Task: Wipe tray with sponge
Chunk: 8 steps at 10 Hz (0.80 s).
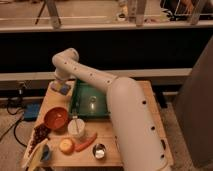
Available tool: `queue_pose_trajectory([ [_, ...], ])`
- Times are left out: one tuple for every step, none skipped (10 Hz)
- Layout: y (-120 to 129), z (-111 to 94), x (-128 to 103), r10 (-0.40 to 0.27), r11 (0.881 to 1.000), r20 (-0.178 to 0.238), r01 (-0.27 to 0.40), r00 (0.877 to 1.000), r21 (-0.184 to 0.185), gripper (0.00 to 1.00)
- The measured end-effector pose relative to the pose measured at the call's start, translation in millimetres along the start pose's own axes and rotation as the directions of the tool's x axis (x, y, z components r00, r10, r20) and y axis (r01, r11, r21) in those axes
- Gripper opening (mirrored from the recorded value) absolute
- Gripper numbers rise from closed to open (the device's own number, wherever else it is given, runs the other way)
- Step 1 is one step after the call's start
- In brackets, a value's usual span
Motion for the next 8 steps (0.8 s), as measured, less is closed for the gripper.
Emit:
queue_pose_trajectory([
  [-6.1, -8.5, 8.2, 0.018, 1.000, -0.039, -0.018, 0.999, 0.017, 0.09],
  [-11.0, -16.2, 15.6, 0.035, 0.999, -0.053, -0.033, 0.998, 0.026, 0.09],
  [-20.9, -26.5, 29.0, 0.057, 0.998, -0.066, -0.055, 0.996, 0.039, 0.09],
  [-28.1, -35.0, 42.9, 0.081, 0.996, -0.079, -0.078, 0.994, 0.041, 0.09],
  [-32.4, -40.6, 54.9, 0.101, 0.994, -0.093, -0.098, 0.991, 0.038, 0.09],
  [-34.8, -44.0, 67.9, 0.123, 0.992, -0.108, -0.120, 0.987, 0.034, 0.09],
  [-37.0, -44.6, 80.4, 0.146, 0.989, -0.122, -0.143, 0.982, 0.029, 0.09],
  [-36.4, -37.3, 93.2, 0.163, 0.987, -0.143, -0.162, 0.976, 0.021, 0.09],
])
